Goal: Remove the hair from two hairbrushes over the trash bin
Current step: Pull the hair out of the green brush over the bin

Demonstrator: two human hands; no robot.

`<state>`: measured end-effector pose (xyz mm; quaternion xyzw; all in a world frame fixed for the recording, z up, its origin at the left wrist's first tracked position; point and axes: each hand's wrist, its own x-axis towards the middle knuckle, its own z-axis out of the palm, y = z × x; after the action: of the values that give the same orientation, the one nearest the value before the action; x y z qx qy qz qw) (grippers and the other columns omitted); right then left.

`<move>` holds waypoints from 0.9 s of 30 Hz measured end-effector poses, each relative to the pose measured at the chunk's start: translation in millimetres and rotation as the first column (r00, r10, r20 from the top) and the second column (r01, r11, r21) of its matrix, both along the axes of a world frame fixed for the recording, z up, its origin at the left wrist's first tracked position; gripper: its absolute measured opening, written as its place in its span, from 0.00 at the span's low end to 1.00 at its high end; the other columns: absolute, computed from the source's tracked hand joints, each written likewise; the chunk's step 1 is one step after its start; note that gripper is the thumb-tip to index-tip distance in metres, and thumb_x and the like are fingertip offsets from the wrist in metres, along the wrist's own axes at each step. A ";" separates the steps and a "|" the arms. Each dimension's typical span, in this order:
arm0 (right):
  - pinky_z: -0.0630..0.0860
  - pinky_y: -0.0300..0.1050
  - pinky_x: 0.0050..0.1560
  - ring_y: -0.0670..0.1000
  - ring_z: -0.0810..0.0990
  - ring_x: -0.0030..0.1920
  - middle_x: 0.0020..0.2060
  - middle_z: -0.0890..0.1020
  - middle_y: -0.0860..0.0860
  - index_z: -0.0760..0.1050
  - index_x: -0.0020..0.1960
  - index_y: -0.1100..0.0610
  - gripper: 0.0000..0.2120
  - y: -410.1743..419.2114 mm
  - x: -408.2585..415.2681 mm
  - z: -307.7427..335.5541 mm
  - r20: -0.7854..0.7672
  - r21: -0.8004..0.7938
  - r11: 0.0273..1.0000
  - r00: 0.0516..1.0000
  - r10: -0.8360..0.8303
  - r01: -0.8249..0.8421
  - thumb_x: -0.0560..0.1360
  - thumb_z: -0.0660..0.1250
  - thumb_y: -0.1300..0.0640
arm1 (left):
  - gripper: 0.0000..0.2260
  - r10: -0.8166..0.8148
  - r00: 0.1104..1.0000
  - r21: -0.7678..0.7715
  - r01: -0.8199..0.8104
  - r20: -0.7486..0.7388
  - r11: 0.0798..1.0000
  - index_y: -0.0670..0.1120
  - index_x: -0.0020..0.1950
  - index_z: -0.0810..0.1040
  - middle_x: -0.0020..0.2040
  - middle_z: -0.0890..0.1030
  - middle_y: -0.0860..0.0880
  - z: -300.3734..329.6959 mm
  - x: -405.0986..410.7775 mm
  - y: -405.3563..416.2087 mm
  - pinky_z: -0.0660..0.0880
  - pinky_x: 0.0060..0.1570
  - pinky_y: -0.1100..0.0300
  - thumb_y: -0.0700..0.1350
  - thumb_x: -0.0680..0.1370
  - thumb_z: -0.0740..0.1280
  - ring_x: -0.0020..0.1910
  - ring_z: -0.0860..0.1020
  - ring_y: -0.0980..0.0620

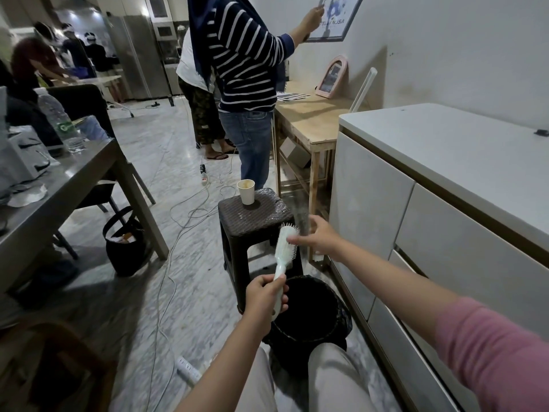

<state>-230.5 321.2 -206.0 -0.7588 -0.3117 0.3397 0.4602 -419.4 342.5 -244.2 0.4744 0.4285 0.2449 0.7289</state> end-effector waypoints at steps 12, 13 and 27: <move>0.72 0.43 0.58 0.49 0.75 0.57 0.57 0.77 0.52 0.76 0.62 0.57 0.34 5.4 7.1 13.6 0.311 0.020 0.994 0.946 0.092 -0.104 0.59 0.82 0.52 | 0.04 -0.117 0.990 0.069 0.112 0.082 0.991 0.40 0.45 0.72 0.32 0.76 0.44 1.8 -5.3 -0.8 0.67 0.21 0.63 0.38 0.78 0.67 0.22 0.70 0.54; 0.72 0.42 0.57 0.49 0.75 0.56 0.57 0.77 0.52 0.76 0.62 0.57 0.33 4.5 6.5 14.1 0.310 0.027 0.994 0.946 0.096 -0.109 0.60 0.81 0.52 | 0.04 -0.117 0.990 0.078 0.111 0.078 0.991 0.40 0.46 0.72 0.32 0.76 0.44 1.6 -5.8 -0.8 0.67 0.21 0.63 0.38 0.78 0.67 0.22 0.70 0.54; 0.80 0.42 0.29 0.50 0.81 0.29 0.32 0.82 0.58 0.77 0.41 0.67 0.13 9.0 -14.2 26.3 0.108 -0.163 0.986 0.994 -0.010 0.027 0.68 0.76 0.59 | 0.05 0.022 1.000 0.348 -0.015 -0.015 0.937 0.43 0.43 0.73 0.32 0.77 0.43 -9.7 -2.7 -5.6 0.69 0.21 0.62 0.39 0.77 0.68 0.22 0.72 0.54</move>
<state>-244.8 330.2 -179.7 -0.8140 -0.2996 0.3190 0.3819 -422.1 337.0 -253.8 0.5941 0.3898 0.3193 0.6270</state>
